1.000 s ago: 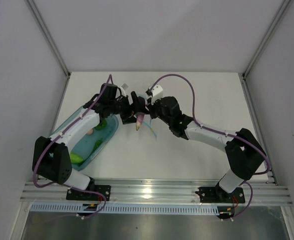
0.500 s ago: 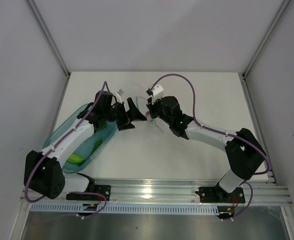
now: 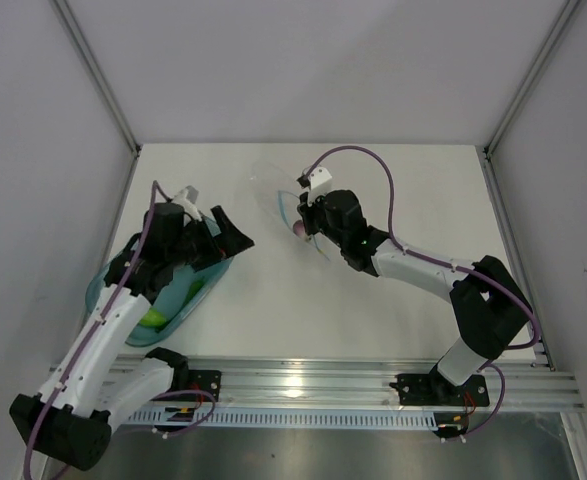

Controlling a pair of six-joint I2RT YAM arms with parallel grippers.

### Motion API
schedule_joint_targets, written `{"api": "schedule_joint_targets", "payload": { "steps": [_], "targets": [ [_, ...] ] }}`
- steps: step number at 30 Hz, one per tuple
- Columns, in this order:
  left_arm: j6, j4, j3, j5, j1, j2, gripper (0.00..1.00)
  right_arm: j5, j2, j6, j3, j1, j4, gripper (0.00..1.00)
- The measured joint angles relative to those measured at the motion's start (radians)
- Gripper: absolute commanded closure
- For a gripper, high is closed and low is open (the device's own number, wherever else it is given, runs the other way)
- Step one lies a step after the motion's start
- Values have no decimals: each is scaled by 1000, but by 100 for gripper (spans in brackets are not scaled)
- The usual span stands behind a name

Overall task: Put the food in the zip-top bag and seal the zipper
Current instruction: Place the fake vegetable in the zipper food storage bag, then pick up the fake vegetable from the bin.

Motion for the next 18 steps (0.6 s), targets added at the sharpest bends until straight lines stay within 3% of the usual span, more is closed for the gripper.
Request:
{"api": "schedule_joint_targets", "payload": {
  "steps": [6, 13, 18],
  "targets": [
    [-72, -112, -14, -220, 188, -66, 0, 0, 0, 1, 0, -1, 0, 100],
    [-166, -117, -22, -224, 382, 45, 0, 0, 0, 1, 0, -3, -1, 100],
    [-249, -96, -28, -225, 411, 151, 1, 0, 0, 1, 0, -5, 0, 100]
  ]
}}
